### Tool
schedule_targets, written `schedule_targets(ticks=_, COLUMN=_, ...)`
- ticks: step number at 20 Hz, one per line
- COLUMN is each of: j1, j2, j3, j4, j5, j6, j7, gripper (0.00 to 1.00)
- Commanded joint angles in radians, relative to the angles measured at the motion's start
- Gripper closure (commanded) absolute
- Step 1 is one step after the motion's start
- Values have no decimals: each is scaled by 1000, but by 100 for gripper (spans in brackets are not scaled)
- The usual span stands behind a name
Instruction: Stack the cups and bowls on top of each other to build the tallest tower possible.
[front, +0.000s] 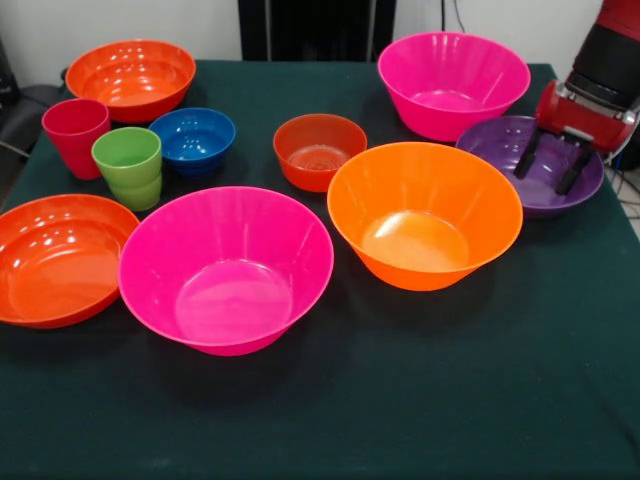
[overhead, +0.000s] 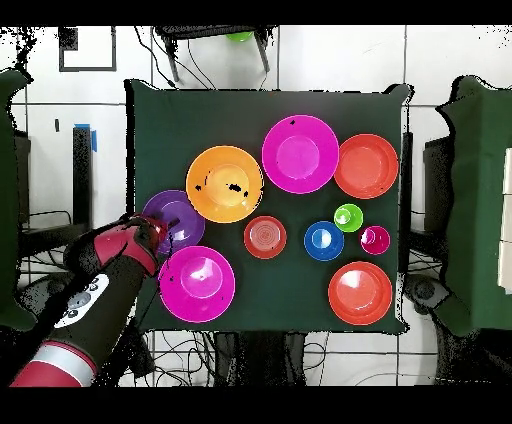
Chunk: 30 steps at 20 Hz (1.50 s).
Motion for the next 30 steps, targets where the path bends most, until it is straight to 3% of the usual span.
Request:
schedule_targets(ticks=1, j1=-20, j2=28, j3=50, j4=-62, j5=33, j6=22, j7=159, gripper=0)
schedule_targets(ticks=13, j1=-66, j2=-91, j3=113, j4=28, j5=-2, j6=31, j7=103, gripper=0)
schedule_targets(ticks=22, j1=-52, j2=-98, j3=99, j4=-4, j5=9, j6=76, j7=121, gripper=0)
schedule_targets(ticks=30, j1=-33, j2=-40, j3=93, j4=-31, j5=36, j6=37, j7=167, gripper=0)
